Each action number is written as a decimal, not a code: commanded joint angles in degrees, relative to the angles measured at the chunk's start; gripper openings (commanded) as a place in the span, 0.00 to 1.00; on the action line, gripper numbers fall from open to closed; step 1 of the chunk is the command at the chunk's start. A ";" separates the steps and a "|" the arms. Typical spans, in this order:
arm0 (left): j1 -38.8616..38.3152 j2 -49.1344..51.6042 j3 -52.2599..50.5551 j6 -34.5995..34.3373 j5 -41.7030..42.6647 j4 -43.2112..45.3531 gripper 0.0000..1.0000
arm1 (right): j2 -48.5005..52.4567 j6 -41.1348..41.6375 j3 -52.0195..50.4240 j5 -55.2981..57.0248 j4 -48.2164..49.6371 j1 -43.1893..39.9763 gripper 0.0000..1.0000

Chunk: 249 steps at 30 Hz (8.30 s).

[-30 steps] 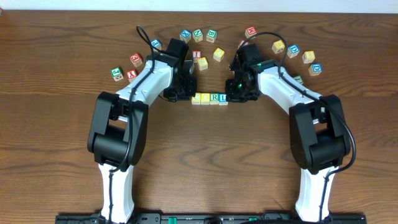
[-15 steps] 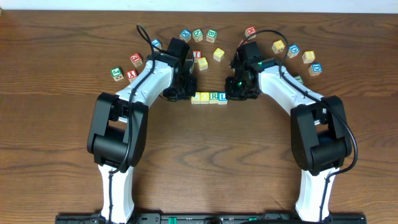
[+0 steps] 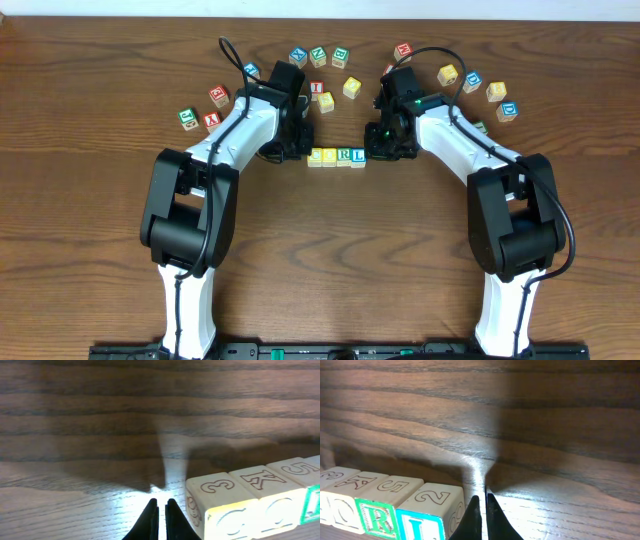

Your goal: Spell out CORL

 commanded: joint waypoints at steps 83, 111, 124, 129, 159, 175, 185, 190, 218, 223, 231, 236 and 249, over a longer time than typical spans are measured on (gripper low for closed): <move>9.57 -22.01 5.62 -0.61 -11.61 -4.04 0.07 | -7.45 9.25 -8.46 10.62 3.39 9.46 0.01; 9.75 -33.81 5.62 -0.55 -11.63 -6.16 0.42 | -44.39 2.51 -4.70 14.14 -7.98 0.81 0.46; 9.75 -33.66 5.40 -0.55 -11.63 -8.15 0.98 | -64.08 -0.02 -4.72 20.50 -15.06 -6.67 0.99; 9.75 -33.66 5.40 -0.57 -11.63 -8.15 0.98 | -66.97 -0.02 -4.72 20.50 -16.61 -6.67 0.99; 9.75 -33.66 5.40 -0.57 -11.63 -8.15 0.98 | -76.89 -9.66 -26.67 21.49 8.92 -10.34 0.99; 9.75 -33.66 5.40 -0.55 -11.63 -8.15 0.98 | -114.64 -11.65 -74.40 13.79 35.21 -17.22 0.99; 9.75 -33.66 5.40 -0.55 -11.63 -8.15 0.98 | -120.72 -12.52 -84.37 14.05 36.70 -17.16 0.99; 9.75 -33.66 5.40 -0.57 -11.63 -8.15 0.98 | -120.72 -12.92 -84.83 14.21 34.82 -17.18 0.99; 9.75 -33.66 5.40 -0.52 -11.65 -8.17 0.98 | -120.72 -12.92 -84.83 14.01 34.84 -17.18 0.99; 9.75 -34.32 5.38 -0.55 -11.65 -9.44 0.98 | -120.72 -12.92 -84.83 14.01 34.84 -17.18 0.99; 10.97 -41.92 2.10 2.32 -18.53 -9.73 0.98 | -120.72 -12.90 -84.83 14.01 34.84 -17.18 0.99; 16.06 -50.36 -7.74 2.25 -17.94 -2.25 0.98 | -120.72 -12.90 -84.83 14.01 34.84 -17.18 0.99; 28.74 -79.82 -48.09 3.21 -12.63 27.47 0.98 | -120.72 -12.90 -84.83 14.01 34.84 -17.18 0.99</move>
